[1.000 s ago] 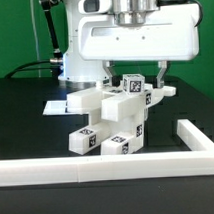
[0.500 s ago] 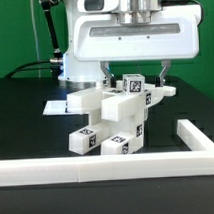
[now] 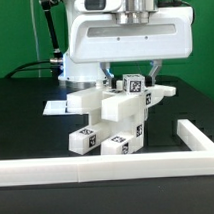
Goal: Assemble chair
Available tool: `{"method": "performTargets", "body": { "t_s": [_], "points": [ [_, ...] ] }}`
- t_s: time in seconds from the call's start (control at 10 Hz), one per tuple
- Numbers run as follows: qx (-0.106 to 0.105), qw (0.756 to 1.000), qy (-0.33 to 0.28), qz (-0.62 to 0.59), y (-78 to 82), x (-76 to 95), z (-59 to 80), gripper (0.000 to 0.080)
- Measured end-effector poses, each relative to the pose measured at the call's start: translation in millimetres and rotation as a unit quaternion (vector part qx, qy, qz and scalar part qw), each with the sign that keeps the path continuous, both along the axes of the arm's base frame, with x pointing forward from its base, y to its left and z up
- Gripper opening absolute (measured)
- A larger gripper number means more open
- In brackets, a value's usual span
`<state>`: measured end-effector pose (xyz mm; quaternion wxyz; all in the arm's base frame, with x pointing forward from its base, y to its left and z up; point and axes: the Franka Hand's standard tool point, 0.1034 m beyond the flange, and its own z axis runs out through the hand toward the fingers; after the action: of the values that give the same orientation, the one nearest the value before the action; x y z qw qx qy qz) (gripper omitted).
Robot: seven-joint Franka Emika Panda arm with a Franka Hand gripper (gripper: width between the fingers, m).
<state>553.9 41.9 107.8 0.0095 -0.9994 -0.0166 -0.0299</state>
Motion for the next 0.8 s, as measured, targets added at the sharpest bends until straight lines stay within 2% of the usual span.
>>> {"method": "performTargets", "body": {
  "t_s": [0.1,0.2,0.4,0.6,0.8],
  "points": [
    [0.000,1.000,0.000,-0.001,0.0,0.0,0.0,0.0309],
    [0.001,1.000,0.000,-0.019,0.0,-0.1,-0.1,0.0269],
    [0.001,1.000,0.000,-0.021,-0.1,-0.1,-0.1,0.0269],
    [0.010,0.989,0.003,-0.145,0.4,-0.2,-0.3,0.0269],
    [0.020,0.967,0.006,-0.254,0.2,-0.2,-0.6,0.0269]
  ]
}}
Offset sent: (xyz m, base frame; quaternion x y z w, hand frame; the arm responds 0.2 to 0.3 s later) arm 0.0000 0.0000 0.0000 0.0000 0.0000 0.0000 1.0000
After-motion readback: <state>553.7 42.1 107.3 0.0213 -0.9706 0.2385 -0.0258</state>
